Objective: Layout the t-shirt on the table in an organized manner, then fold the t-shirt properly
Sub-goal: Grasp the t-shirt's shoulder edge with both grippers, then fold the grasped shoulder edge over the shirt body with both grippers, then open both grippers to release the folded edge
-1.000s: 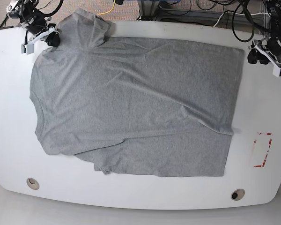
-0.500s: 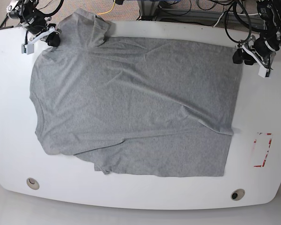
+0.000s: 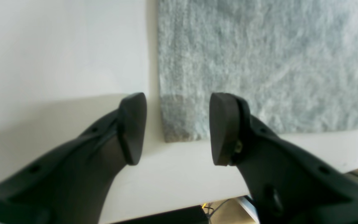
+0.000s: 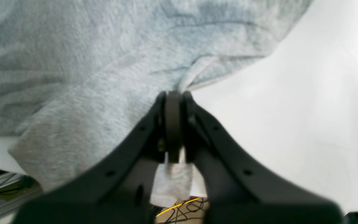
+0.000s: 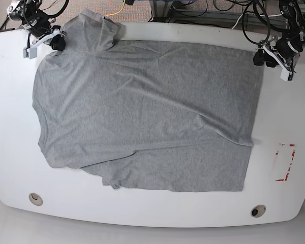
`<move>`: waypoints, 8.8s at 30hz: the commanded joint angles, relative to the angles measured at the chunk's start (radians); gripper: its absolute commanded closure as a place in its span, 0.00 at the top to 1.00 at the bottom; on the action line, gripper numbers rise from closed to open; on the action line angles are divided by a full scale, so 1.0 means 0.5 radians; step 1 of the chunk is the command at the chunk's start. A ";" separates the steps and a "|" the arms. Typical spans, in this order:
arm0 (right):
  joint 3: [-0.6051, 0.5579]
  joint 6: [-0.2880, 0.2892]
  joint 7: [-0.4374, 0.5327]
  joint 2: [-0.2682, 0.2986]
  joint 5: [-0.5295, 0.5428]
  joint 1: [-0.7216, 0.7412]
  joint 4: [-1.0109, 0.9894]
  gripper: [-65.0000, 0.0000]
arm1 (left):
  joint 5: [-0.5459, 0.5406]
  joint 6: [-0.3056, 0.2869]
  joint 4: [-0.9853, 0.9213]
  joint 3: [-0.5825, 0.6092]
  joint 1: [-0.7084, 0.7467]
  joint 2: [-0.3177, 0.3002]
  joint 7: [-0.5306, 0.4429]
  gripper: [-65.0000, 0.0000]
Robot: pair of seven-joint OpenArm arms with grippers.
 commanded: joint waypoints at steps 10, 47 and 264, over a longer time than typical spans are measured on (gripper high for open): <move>0.013 0.002 -0.007 0.020 -0.007 -0.017 0.019 0.00 | 0.051 -0.007 0.021 0.027 0.058 -0.029 0.005 0.47; 0.013 0.002 -0.014 0.023 0.008 -0.020 0.034 0.00 | 0.048 0.005 0.132 0.172 0.080 0.017 -0.004 0.02; 0.114 0.002 -0.287 -0.047 -0.235 0.453 0.016 0.86 | 0.155 0.211 0.043 0.343 -1.013 -0.124 0.036 0.57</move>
